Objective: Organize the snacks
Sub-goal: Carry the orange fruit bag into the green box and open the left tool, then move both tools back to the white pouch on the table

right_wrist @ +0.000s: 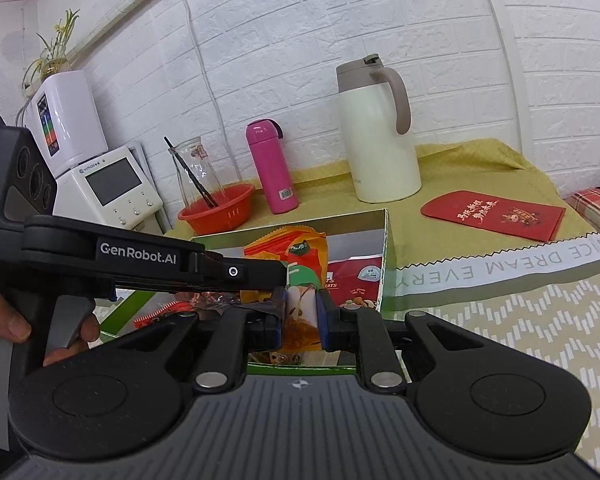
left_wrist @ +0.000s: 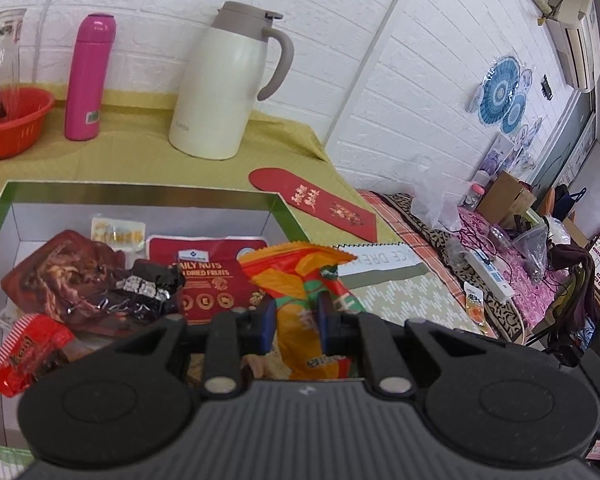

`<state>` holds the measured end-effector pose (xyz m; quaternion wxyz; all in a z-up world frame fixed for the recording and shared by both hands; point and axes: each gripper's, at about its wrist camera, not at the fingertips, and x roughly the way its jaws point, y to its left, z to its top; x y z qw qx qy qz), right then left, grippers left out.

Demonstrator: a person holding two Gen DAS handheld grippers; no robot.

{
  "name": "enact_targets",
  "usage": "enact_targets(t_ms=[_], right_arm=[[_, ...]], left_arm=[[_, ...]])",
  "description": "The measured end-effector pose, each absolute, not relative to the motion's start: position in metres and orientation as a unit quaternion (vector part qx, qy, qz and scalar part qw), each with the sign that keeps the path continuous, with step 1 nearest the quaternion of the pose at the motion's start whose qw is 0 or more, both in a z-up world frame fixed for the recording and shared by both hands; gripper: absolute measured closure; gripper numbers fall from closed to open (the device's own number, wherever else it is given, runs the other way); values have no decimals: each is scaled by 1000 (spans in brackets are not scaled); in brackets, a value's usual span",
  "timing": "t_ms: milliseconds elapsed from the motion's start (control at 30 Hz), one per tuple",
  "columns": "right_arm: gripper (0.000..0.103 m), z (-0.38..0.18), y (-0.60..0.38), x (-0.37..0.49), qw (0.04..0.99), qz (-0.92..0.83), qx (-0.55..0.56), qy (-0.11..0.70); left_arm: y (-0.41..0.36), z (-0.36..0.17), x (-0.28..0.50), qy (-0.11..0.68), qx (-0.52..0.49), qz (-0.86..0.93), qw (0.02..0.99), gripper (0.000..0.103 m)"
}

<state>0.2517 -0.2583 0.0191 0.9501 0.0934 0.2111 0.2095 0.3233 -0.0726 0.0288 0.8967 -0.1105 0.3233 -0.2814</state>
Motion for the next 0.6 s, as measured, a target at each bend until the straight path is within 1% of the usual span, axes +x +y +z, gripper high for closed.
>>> enact_targets(t_ms=[33,67,100,133,167,200,233,267,333,600], right_arm=[[71,16,-257,255,951,208,86,211],[67,13,-255,257,953,207,76,208],[63,10,-254,258,955,205,66,203],[55,8,-253,256,958,201,58,197],[37,7,-253,255,961,198,48,188],[24,6,-253,253,962,199,41,180],[0,6,-253,250,964,198,38,172],[0,5,-254,248,967,192,36,164],[0,5,-252,244,971,177,27,156],[0,17,-245,233,970,170,22,173]], left_arm=[[-73,25,327,328,-111,-283,894,91],[-72,22,329,331,-112,-284,893,86],[-71,20,330,330,-114,-283,893,68],[-68,18,328,320,-116,-270,901,51],[-64,18,325,301,-121,-258,910,26],[-60,18,321,284,-126,-251,917,22],[-57,20,317,273,-128,-244,922,16],[-54,21,316,270,-128,-238,924,1],[-51,25,312,262,-127,-230,929,2],[-38,42,287,258,-120,-224,932,2]])
